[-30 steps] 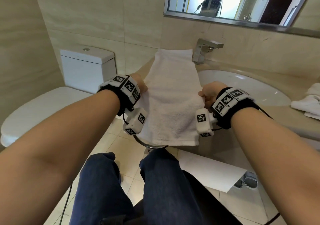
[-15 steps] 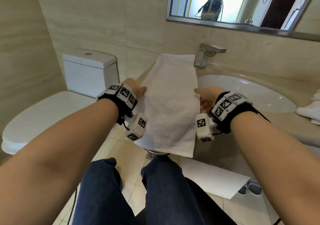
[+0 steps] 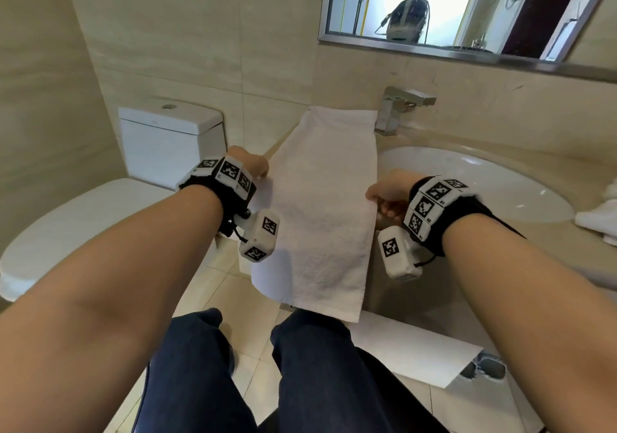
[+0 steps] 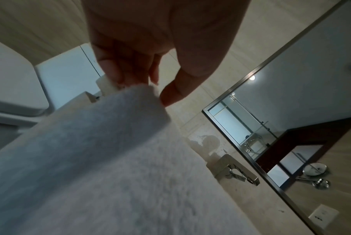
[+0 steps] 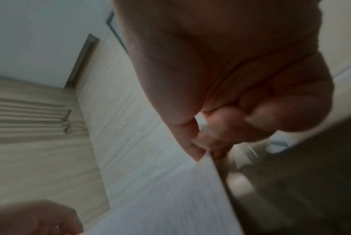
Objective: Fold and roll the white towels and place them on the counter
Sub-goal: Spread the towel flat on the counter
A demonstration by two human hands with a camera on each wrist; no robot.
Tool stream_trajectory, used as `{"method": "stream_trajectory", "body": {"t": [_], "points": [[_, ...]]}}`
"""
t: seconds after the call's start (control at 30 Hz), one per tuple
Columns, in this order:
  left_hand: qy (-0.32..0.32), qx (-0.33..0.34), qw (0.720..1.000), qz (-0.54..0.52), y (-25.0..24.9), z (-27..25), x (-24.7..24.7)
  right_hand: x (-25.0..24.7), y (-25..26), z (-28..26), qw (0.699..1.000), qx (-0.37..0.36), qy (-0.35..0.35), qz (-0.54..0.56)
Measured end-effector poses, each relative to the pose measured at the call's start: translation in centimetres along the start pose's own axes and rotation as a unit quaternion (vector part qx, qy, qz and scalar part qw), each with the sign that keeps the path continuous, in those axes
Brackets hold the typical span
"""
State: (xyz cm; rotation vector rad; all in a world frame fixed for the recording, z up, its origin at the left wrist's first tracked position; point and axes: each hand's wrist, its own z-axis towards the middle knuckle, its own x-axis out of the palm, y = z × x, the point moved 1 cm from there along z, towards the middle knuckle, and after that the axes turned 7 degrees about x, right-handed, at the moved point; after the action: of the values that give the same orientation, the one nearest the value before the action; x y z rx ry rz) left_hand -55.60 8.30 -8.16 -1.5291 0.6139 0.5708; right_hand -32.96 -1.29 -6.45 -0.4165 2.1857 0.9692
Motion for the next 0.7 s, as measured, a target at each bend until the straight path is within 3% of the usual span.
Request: {"method": "stream_trajectory", "body": {"t": [0.07,0.13,0.23,0.3,0.37,0.43,0.57,0.7], "points": [[0.013,-0.004,0.999,0.033,-0.3,-0.2,0.1,-0.5,0.4,0.1,0.999,-0.01,-0.014,-0.036],[-0.019,0.028,0.996,0.081,-0.4,0.2,0.2,-0.8,0.7,0.7,0.993,-0.025,-0.072,-0.092],[-0.066,0.176,0.975,0.118,-1.2,0.7,0.9,-0.8,1.2,1.9,0.971,-0.109,-0.192,-0.088],[-0.008,0.256,0.961,0.105,-2.5,0.5,2.0,-0.5,1.9,2.5,0.959,-0.181,-0.215,-0.035],[0.09,0.247,0.951,0.163,-3.5,0.3,3.1,-0.2,3.0,2.6,0.961,-0.215,-0.172,-0.024],[0.162,0.206,0.936,0.234,-4.0,0.4,3.6,0.3,4.0,2.7,0.967,-0.208,-0.104,-0.102],[0.189,0.185,0.907,0.327,-4.7,1.1,3.4,1.1,4.6,4.2,0.928,-0.168,-0.041,-0.328],[0.194,0.192,0.885,0.378,-5.9,1.9,3.3,-0.3,6.1,4.3,0.904,-0.158,-0.02,-0.397]]}}
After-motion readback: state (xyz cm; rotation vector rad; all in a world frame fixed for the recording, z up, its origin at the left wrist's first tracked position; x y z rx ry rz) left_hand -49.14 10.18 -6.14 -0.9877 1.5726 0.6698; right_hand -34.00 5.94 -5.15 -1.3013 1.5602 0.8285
